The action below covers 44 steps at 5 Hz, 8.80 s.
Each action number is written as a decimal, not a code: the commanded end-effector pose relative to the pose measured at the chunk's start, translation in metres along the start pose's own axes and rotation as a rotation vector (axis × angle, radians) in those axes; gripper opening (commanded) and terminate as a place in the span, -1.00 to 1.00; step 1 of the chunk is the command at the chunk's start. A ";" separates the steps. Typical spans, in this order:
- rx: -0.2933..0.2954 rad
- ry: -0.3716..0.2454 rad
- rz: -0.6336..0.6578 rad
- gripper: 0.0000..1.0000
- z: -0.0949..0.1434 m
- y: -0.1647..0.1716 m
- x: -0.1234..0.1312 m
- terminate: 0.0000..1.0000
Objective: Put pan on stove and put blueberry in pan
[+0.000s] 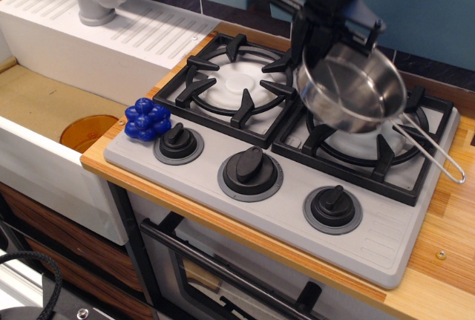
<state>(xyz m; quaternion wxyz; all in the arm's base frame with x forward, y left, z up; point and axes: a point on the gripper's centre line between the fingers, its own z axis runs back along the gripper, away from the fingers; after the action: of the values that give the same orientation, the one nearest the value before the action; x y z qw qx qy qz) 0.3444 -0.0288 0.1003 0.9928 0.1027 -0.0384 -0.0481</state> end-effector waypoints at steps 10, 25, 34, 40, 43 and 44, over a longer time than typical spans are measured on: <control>-0.020 -0.163 -0.132 -1.00 -0.031 0.132 0.022 -1.00; -0.020 -0.245 -0.055 1.00 -0.003 0.129 -0.076 -1.00; -0.051 -0.382 -0.059 1.00 -0.086 0.127 -0.100 -1.00; 0.012 -0.232 -0.058 -1.00 -0.009 0.138 -0.082 -1.00; 0.012 -0.190 -0.038 -1.00 0.026 0.112 -0.040 -1.00; 0.012 -0.197 -0.038 -1.00 0.020 0.098 -0.021 -1.00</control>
<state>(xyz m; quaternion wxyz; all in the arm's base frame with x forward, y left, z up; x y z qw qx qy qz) 0.3190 0.0654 0.1224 0.9865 0.0961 -0.1070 -0.0778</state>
